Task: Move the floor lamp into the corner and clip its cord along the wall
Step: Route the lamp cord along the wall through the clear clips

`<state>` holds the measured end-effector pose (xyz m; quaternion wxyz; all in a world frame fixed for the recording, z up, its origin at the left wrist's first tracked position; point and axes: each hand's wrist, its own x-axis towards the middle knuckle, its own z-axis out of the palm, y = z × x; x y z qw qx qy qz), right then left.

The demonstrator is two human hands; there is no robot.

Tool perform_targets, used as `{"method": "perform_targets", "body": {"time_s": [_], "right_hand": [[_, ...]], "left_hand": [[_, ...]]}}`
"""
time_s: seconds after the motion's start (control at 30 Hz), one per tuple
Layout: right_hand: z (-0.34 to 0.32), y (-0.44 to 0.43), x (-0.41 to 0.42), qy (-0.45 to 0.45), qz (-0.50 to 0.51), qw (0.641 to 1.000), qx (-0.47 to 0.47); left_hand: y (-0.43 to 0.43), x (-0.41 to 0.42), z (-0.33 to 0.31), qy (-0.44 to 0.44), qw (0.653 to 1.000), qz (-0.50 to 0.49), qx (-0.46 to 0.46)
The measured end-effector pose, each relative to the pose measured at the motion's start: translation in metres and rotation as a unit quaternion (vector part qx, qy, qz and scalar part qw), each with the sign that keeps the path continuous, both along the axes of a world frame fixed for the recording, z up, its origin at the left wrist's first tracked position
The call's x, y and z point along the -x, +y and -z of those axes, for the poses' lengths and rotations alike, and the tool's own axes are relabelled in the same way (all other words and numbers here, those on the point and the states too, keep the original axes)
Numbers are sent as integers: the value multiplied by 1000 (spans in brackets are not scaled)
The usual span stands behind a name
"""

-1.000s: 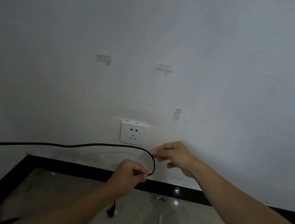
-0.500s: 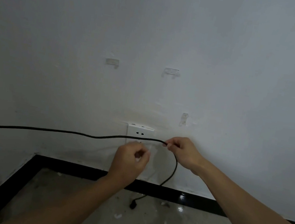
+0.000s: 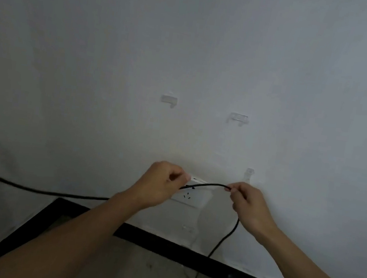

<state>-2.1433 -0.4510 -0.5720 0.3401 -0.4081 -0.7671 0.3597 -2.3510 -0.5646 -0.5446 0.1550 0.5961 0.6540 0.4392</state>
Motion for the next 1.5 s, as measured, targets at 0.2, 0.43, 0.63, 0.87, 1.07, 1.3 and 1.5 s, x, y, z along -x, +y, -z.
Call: {"method": "perform_targets", "body": {"time_s": [0.2, 0.43, 0.63, 0.87, 1.07, 1.3, 1.5], "right_hand": [[-30, -16, 2, 30, 14, 999, -41], [-86, -36, 29, -46, -17, 991, -125], [-170, -23, 127, -106, -16, 949, -297], [-175, -23, 138, -122, 2, 943, -311], [-170, -23, 145, -136, 32, 934, -328], [-143, -20, 136, -130, 18, 957, -259], [-113, -30, 130, -3, -38, 997, -72]], "left_hand": [[0, 16, -9, -53, 993, 28, 104], [22, 2, -31, -142, 976, -140, -83], [45, 58, -59, -282, 917, -199, -200], [48, 56, -60, -343, 887, -223, -213], [49, 65, -65, -351, 882, -233, -210], [43, 72, -74, -292, 894, -246, -235], [34, 74, -73, -211, 918, -239, -235]]}}
